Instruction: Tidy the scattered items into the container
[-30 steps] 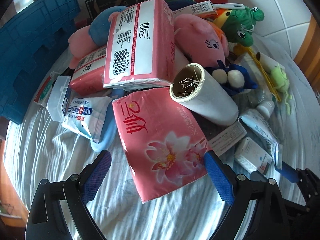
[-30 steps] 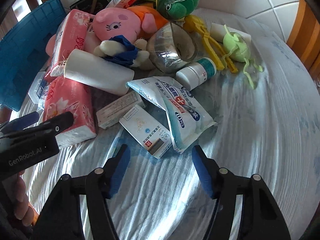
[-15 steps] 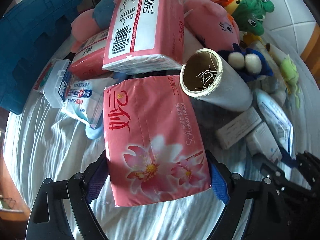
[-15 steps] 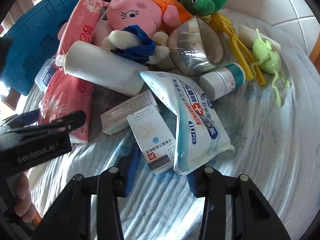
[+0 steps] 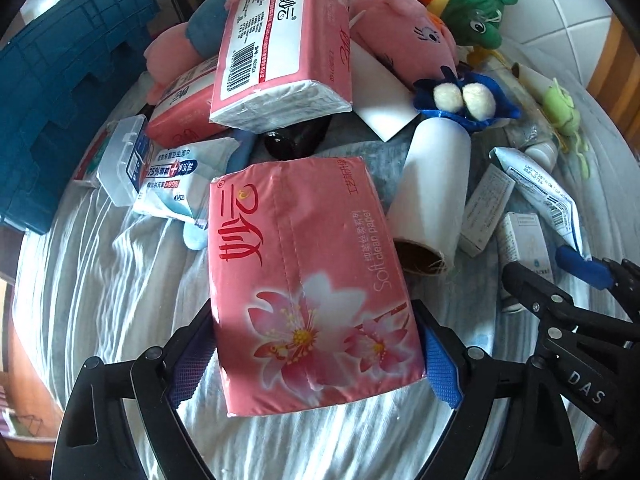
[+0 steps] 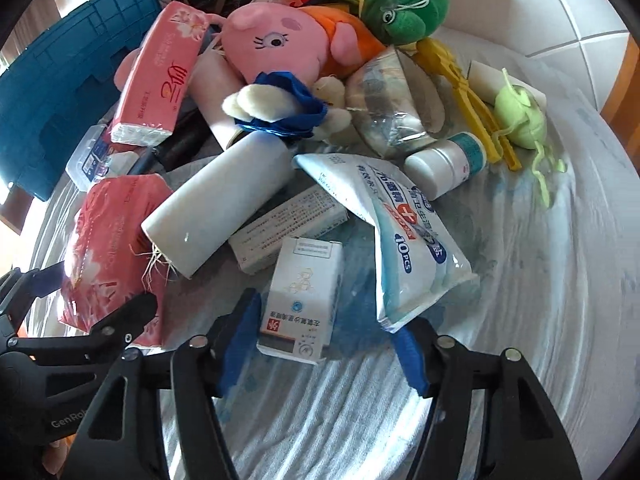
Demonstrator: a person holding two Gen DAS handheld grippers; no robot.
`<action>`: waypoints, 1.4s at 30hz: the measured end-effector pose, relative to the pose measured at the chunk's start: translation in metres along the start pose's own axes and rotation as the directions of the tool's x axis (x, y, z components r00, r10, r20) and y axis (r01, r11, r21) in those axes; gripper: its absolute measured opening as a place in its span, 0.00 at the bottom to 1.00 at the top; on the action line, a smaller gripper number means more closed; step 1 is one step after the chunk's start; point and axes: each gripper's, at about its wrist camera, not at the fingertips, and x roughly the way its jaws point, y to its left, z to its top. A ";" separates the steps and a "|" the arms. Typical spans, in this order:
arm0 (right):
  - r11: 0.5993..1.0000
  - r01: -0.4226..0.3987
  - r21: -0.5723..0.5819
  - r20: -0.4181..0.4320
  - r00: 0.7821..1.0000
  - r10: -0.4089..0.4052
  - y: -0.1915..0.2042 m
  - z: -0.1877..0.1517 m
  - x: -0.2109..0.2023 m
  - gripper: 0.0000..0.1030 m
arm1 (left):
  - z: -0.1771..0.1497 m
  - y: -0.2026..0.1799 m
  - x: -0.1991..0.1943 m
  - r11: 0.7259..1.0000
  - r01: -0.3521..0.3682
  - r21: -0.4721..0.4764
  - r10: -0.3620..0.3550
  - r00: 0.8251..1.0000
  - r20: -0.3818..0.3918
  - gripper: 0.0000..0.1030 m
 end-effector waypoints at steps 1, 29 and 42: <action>1.000 -0.002 0.007 -0.005 1.000 0.002 -0.001 -0.001 0.001 0.64 | 0.000 0.001 -0.001 1.000 0.001 0.003 -0.001 1.000 0.008 0.85; 0.996 0.009 -0.093 0.181 0.984 0.007 0.027 0.011 -0.093 0.30 | -0.003 0.011 -0.107 0.998 -0.015 -0.054 0.027 0.974 0.224 0.84; 0.968 -0.032 -0.251 0.298 0.948 0.109 0.081 0.048 -0.135 0.30 | 0.004 0.061 -0.149 0.984 -0.060 -0.170 0.111 0.943 0.313 0.84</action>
